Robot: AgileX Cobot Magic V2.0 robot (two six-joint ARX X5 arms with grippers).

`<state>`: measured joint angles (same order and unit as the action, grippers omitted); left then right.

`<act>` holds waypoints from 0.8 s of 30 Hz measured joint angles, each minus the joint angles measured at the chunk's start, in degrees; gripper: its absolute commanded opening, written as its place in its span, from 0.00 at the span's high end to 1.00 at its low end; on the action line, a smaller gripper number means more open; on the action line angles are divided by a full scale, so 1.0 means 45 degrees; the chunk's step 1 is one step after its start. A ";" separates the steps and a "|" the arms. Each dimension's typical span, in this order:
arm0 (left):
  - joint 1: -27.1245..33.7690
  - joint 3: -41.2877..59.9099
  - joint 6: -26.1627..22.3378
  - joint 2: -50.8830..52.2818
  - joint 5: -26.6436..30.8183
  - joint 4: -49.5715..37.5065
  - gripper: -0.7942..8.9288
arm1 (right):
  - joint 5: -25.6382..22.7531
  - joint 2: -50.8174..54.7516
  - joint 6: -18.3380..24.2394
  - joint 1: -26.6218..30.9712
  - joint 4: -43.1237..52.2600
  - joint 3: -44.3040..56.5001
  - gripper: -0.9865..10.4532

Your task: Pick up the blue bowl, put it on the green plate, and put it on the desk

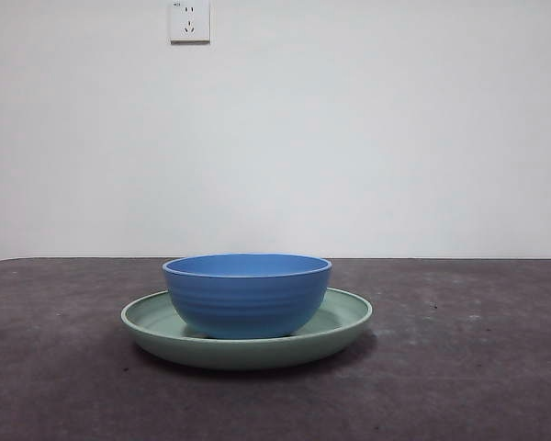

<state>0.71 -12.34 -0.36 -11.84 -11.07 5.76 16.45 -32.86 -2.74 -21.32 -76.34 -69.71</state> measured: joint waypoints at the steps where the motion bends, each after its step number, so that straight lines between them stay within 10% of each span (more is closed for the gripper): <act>1: 0.0121 0.0437 0.0005 0.0301 0.0369 -0.0005 0.89 | 0.0005 0.0000 0.0000 0.0000 0.0000 0.0000 0.87; 24: 0.0389 0.2331 0.0588 0.2560 0.1875 0.0996 0.89 | 0.0000 0.0000 0.0000 0.0000 0.0000 0.0000 0.87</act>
<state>2.46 -1.85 2.28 -0.32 -2.63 10.24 16.45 -32.86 -2.74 -21.32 -76.34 -69.71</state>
